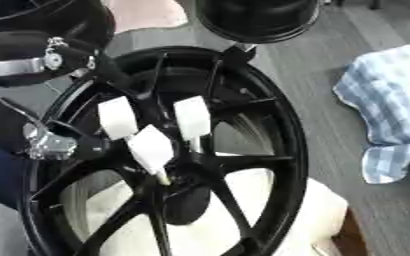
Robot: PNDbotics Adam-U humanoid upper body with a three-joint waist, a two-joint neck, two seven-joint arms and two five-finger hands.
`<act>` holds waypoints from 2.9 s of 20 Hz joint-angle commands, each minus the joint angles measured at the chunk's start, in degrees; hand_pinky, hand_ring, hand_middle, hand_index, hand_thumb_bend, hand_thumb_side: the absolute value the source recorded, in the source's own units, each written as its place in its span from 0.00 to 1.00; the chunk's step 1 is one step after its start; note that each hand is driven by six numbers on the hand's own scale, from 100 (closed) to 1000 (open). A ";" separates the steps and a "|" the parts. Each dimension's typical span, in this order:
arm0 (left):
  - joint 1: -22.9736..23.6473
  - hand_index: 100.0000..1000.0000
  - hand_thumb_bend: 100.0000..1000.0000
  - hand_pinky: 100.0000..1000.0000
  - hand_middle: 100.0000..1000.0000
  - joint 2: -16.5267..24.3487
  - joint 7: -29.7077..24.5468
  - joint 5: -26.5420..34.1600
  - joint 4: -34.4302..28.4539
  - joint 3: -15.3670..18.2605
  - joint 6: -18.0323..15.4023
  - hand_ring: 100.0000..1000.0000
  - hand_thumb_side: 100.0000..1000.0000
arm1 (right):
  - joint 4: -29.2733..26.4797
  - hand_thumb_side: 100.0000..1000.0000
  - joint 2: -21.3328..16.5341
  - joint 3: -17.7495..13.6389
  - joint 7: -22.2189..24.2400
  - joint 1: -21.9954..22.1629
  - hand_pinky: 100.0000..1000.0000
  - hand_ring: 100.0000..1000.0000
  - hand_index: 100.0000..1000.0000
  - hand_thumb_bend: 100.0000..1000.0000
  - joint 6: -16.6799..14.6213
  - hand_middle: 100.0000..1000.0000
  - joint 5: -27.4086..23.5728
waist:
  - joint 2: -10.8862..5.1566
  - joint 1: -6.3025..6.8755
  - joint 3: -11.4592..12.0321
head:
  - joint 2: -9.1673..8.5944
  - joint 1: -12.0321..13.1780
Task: Pull the pin out of the wheel hub.
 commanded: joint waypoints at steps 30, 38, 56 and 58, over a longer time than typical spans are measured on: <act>0.57 0.89 0.46 0.97 0.77 -3.97 -1.76 -6.63 -0.47 0.61 14.78 0.83 0.69 | 0.64 0.34 0.13 -0.70 0.41 -1.00 0.84 0.66 0.51 0.04 0.93 0.61 0.37 | 0.17 -0.15 -0.10 | 1.81 0.94; 1.33 0.89 0.44 0.96 0.75 -4.24 -0.86 -8.46 -0.47 1.02 16.64 0.82 0.68 | 0.67 0.34 0.31 -0.60 0.62 -1.17 0.84 0.66 0.51 0.04 1.00 0.61 0.59 | 0.49 -0.09 -0.41 | 1.54 1.17; 2.10 0.88 0.31 0.93 0.72 -5.12 -0.89 -11.24 0.18 1.51 19.90 0.79 0.58 | 1.10 0.35 1.15 -0.64 1.09 -1.39 0.84 0.66 0.51 0.03 1.17 0.61 1.22 | 1.50 -0.14 -0.82 | 0.71 1.59; 2.12 0.88 0.28 0.93 0.72 -5.26 -0.93 -11.45 0.48 1.45 19.42 0.79 0.57 | 1.16 0.35 1.25 -0.61 1.17 -1.37 0.84 0.66 0.51 0.03 1.18 0.61 1.32 | 1.60 -0.17 -0.90 | 0.58 1.67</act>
